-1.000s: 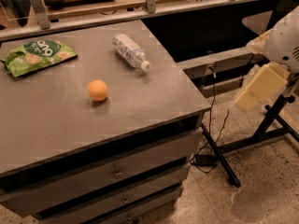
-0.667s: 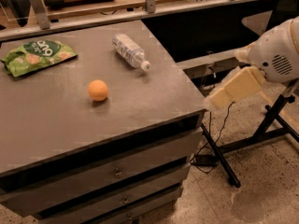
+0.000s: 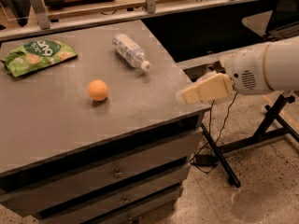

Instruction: Move blue plastic bottle near green rice chip bag

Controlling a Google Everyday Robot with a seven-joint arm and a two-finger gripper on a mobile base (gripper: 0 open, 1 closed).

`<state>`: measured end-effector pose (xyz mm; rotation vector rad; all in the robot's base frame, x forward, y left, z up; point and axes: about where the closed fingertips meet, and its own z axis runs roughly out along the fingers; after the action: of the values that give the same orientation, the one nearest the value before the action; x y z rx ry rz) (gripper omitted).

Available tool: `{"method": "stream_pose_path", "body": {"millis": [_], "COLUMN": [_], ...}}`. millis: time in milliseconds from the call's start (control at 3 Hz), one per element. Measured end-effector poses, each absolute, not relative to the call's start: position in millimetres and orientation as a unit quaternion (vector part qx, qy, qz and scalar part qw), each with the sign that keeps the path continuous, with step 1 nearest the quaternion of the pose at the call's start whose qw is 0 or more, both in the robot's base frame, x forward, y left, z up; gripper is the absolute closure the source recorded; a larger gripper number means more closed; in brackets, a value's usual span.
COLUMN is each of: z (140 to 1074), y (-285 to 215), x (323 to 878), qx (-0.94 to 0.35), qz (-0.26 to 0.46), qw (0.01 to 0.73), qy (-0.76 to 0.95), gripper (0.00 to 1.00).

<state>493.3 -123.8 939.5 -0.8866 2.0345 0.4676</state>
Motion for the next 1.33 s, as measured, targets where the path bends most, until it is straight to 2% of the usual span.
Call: {"method": "stream_pose_path", "body": {"millis": [667,1333], "z": [922.4,891.2], "y": [-118.5,-111.8], "x": [510.6,567.2], "qx": [-0.312,-0.285], "qz": [0.152,0.137], "qw": [0.460,0.531], "qy": [0.817,0.786], "gripper": [0.00,0.00]}}
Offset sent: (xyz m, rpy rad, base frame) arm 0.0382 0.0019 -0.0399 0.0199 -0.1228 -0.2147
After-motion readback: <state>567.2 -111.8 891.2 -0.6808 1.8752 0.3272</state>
